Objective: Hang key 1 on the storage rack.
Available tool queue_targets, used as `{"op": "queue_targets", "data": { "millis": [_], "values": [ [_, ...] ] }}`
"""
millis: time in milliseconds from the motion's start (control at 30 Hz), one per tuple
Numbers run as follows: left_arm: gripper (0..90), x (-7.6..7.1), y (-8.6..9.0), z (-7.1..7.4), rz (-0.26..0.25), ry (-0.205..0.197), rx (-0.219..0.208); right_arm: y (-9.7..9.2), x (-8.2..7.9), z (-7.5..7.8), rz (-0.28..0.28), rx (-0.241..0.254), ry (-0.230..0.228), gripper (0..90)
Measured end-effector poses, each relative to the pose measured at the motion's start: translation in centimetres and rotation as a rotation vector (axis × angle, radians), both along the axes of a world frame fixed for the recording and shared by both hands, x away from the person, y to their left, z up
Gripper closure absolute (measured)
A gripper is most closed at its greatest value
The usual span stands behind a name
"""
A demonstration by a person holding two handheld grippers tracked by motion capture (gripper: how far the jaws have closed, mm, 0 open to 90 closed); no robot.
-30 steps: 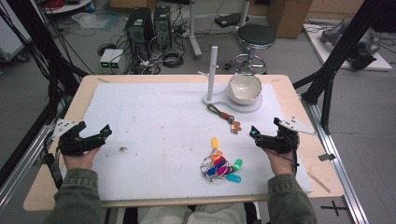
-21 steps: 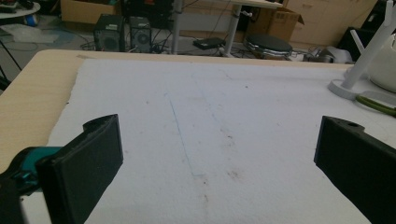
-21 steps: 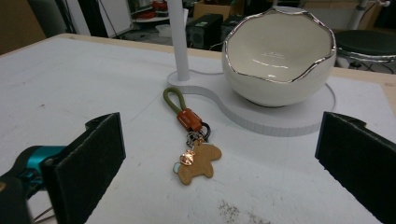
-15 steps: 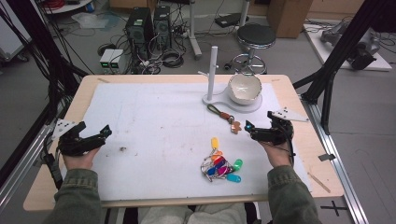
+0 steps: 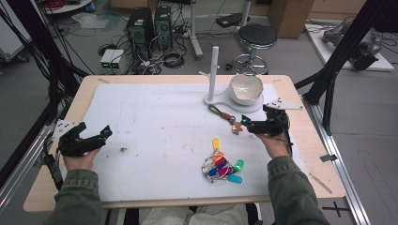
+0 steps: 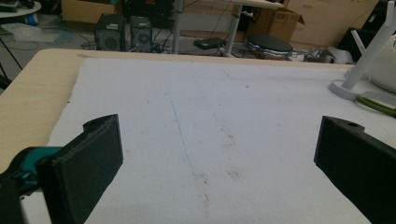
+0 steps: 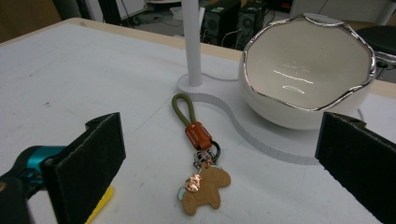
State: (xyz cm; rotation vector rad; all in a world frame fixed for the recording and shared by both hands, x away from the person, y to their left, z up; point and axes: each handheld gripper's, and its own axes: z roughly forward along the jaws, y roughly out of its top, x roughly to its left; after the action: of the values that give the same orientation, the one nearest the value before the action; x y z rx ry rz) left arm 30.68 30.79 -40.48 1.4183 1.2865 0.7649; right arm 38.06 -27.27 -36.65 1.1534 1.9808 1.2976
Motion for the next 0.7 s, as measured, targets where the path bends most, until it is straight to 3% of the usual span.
{"op": "queue_targets", "data": {
  "millis": [700],
  "values": [
    [1.7, 0.0, 0.1, 0.0, -0.004, 0.000, -0.006, 2.4, 3.8, 0.9, 0.063, -0.069, 0.066, 0.6]
  ]
}}
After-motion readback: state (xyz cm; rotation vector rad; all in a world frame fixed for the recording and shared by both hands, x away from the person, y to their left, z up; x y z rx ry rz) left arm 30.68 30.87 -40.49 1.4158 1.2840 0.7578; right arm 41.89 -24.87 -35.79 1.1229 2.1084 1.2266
